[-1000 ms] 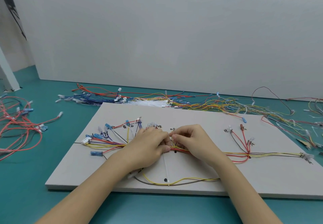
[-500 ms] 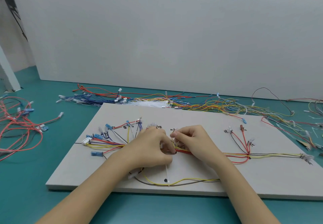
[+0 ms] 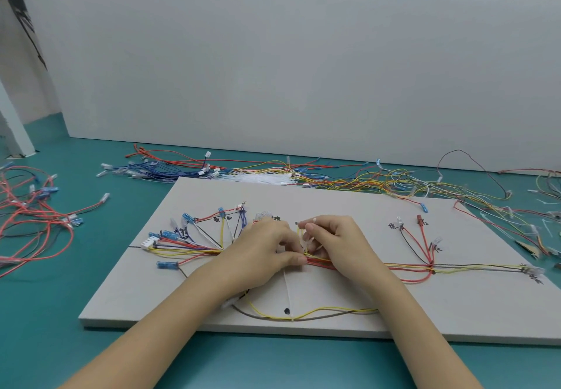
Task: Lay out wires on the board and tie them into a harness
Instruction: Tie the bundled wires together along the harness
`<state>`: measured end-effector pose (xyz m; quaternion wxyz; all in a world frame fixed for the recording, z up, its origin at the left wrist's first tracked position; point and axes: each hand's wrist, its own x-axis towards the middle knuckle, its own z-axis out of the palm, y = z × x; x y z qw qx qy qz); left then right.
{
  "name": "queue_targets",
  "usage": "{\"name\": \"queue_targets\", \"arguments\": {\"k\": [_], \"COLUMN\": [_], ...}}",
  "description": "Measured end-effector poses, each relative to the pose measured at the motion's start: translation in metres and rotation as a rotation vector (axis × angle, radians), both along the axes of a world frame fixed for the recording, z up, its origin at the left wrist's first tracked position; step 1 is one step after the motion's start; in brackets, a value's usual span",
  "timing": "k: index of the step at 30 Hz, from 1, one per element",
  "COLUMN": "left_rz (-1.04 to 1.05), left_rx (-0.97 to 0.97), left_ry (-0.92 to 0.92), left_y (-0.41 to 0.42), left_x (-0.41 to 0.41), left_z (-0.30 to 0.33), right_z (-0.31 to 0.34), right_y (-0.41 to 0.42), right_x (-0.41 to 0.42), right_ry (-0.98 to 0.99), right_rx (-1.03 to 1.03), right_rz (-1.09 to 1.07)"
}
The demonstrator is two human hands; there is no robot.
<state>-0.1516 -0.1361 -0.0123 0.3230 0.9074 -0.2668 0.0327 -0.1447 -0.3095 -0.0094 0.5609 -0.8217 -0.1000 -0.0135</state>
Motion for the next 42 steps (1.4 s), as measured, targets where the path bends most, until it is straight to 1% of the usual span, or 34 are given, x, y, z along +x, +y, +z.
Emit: {"name": "queue_targets", "arguments": {"k": [2,5,7,8,9,10,12,14,17,19,21,27,30,32,35,39,42], "left_rz": [0.040,0.065,0.081,0.080,0.061,0.032,-0.010,0.007,0.048,0.070,0.073,0.060,0.035,0.032,0.061,0.099,0.097], "left_rx": [0.027,0.017,0.063,0.093,0.100,0.063,-0.082,-0.237,-0.522,-0.649,-0.696,-0.712,-0.631,-0.578,-0.549,-0.484,-0.434], "left_ry": [-0.124,-0.282,-0.439,-0.488,-0.472,-0.384,-0.150,-0.014,0.231,0.331,0.390,0.536,0.573,0.566,0.538,0.473,0.412], "left_y": [-0.005,-0.009,-0.011,-0.011,-0.012,-0.013,-0.015,-0.016,-0.017,-0.018,-0.018,-0.008,-0.003,0.001,0.006,0.007,0.007], "left_x": [-0.003,-0.007,-0.009,-0.009,-0.008,-0.009,-0.010,-0.010,-0.007,-0.005,-0.005,-0.001,0.000,0.001,0.003,0.004,0.004], "left_z": [-0.002,-0.002,0.001,0.002,0.003,0.003,0.002,0.001,-0.002,-0.003,-0.004,-0.003,0.001,0.004,0.007,0.005,0.004], "right_z": [0.000,0.001,0.002,0.003,0.003,0.004,0.006,0.008,0.008,0.007,0.007,0.010,0.011,0.010,0.007,0.004,0.006], "right_y": [0.000,-0.002,-0.004,-0.004,-0.005,-0.005,-0.006,-0.008,-0.009,-0.009,-0.009,-0.009,-0.010,-0.010,-0.007,-0.005,-0.006], "right_x": [-0.001,-0.003,-0.005,-0.006,-0.006,-0.006,-0.007,-0.008,-0.007,-0.007,-0.007,-0.008,-0.009,-0.010,-0.010,-0.009,-0.008], "right_ry": [-0.033,-0.048,-0.032,-0.014,0.000,0.009,0.028,0.040,-0.003,-0.040,-0.055,-0.029,-0.006,0.007,0.015,0.026,-0.002], "right_rx": [-0.008,0.080,0.126,0.136,0.125,0.101,0.066,0.062,0.064,0.086,0.106,0.187,0.216,0.196,0.131,0.039,0.034], "right_rz": [-0.030,-0.050,-0.031,-0.009,0.015,0.039,0.082,0.108,0.029,-0.014,-0.019,-0.017,-0.016,-0.006,-0.010,0.008,-0.021]}}
